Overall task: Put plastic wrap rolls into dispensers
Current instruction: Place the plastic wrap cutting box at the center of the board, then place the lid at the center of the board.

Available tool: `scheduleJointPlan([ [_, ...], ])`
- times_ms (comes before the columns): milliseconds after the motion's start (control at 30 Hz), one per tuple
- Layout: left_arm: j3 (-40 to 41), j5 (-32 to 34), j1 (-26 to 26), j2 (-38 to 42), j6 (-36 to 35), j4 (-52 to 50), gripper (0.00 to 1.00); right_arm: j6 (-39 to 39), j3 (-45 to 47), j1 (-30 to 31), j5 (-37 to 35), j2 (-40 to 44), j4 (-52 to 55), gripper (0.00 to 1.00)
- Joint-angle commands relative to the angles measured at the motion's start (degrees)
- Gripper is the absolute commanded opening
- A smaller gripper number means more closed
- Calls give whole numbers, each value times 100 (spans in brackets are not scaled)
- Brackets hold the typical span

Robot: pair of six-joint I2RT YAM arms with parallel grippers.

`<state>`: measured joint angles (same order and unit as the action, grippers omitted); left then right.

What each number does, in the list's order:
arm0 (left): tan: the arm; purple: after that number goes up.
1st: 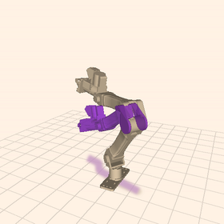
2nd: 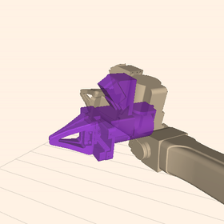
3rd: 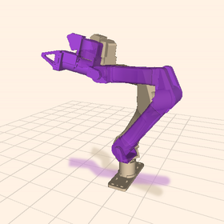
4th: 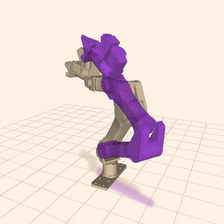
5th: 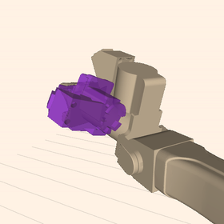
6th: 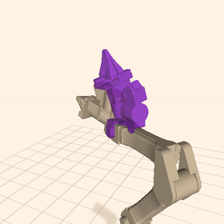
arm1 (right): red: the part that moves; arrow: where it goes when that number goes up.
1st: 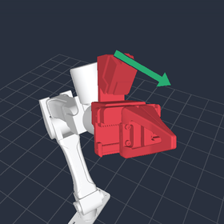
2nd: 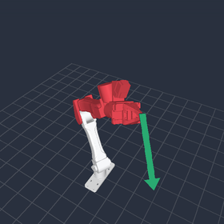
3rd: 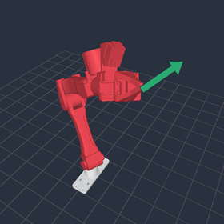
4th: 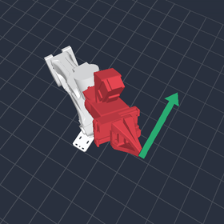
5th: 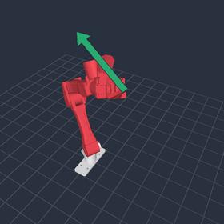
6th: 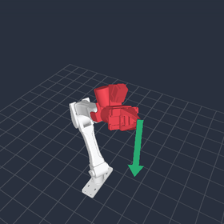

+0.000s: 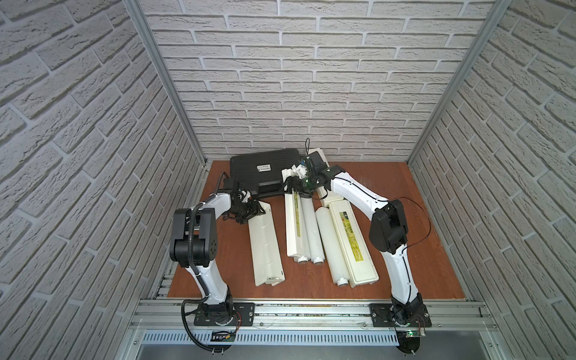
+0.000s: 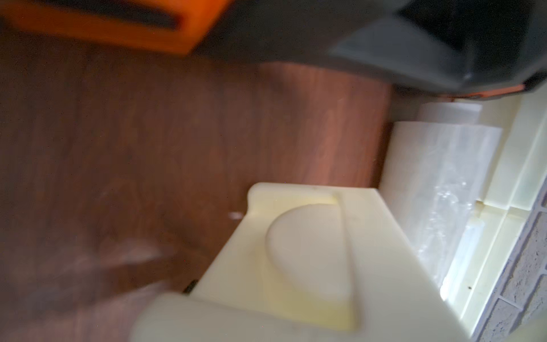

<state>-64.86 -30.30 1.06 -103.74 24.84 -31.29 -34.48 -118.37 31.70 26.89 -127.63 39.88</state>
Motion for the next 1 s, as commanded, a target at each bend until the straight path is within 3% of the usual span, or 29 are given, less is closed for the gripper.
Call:
scheduleJointPlan([
  [0, -84, -46, 182, -108, -293, -371, 76, 178, -273, 379, -638, 75, 365, 54],
  [233, -282, 217, 389, -70, -581, -709, 81, 260, -940, 797, -1005, -536, 979, 54],
  [667, -326, 630, 727, 22, -577, -879, 76, 206, -1483, 1135, -1884, -1298, 1473, 54],
  [967, -212, 755, 807, 158, -546, -920, 72, 137, -1426, 1259, -2436, -1400, 1403, 62],
])
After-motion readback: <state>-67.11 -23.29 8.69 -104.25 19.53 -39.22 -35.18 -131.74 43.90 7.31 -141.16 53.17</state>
